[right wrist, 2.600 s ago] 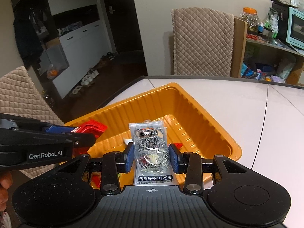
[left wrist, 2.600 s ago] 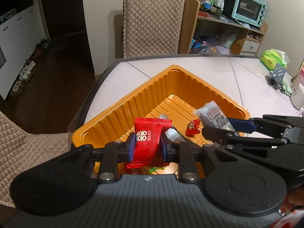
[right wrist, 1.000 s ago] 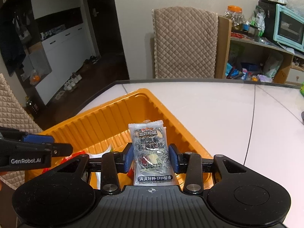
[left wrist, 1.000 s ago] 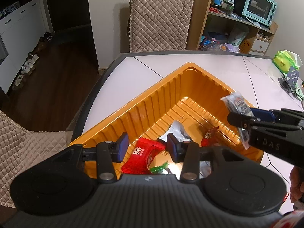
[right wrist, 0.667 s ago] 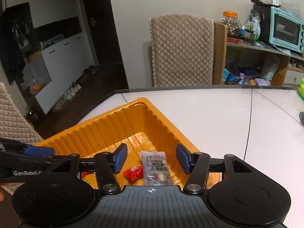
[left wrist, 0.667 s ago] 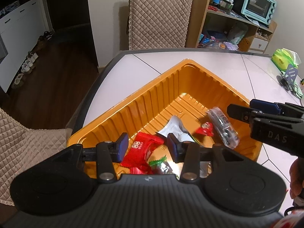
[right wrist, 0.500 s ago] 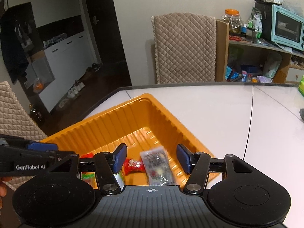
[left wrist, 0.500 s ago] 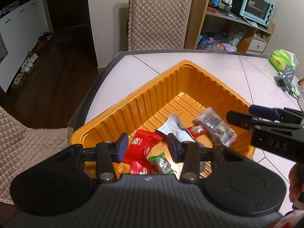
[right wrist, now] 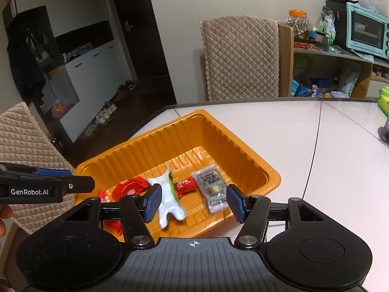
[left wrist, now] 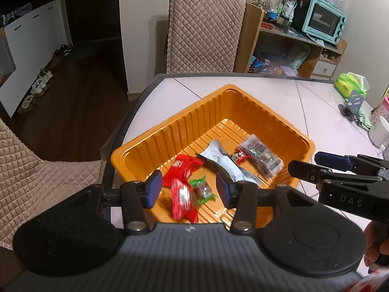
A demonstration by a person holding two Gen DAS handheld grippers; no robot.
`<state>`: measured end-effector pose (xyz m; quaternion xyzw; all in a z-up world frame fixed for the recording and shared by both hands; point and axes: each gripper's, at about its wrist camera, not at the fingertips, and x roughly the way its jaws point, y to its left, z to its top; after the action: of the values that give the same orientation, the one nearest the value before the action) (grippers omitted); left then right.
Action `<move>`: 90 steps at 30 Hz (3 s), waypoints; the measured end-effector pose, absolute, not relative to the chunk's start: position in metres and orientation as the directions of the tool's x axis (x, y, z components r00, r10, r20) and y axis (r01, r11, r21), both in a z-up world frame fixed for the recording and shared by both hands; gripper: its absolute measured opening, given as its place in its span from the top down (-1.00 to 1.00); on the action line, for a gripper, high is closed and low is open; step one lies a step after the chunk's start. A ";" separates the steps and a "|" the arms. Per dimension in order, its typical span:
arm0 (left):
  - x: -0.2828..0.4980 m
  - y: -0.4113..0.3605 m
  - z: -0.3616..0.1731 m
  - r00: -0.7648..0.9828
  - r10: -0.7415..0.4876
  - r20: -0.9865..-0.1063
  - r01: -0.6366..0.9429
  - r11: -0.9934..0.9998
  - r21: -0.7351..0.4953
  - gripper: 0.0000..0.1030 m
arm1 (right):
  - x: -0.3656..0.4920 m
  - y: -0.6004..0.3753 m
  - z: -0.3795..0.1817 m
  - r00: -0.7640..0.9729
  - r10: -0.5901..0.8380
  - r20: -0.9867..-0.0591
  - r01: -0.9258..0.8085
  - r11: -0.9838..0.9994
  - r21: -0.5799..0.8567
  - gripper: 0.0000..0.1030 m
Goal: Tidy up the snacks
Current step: 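Move both open tools back toward the remaining candies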
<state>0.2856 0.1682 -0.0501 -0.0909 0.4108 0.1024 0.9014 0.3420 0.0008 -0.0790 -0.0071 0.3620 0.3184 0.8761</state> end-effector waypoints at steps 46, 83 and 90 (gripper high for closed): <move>0.141 0.028 -0.068 0.572 0.018 -0.820 -0.172 0.980 -0.098 0.07 | 0.190 -0.146 -0.088 0.432 0.514 -0.741 -0.528 0.810 0.255 -0.33; 0.212 0.006 -0.116 0.560 0.001 -0.828 -0.075 0.996 -0.050 0.07 | 0.253 -0.174 -0.132 0.503 0.409 -0.761 -0.506 0.854 0.124 -0.32; 0.229 0.008 -0.122 0.574 -0.006 -0.819 -0.052 0.998 -0.044 0.07 | 0.268 -0.170 -0.143 0.518 0.403 -0.754 -0.523 0.847 0.093 -0.32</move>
<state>0.2294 0.0077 -0.1222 -0.0316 0.4612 0.0131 0.8866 0.2680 -0.1705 -0.1434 -0.0732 0.4120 0.2668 0.8682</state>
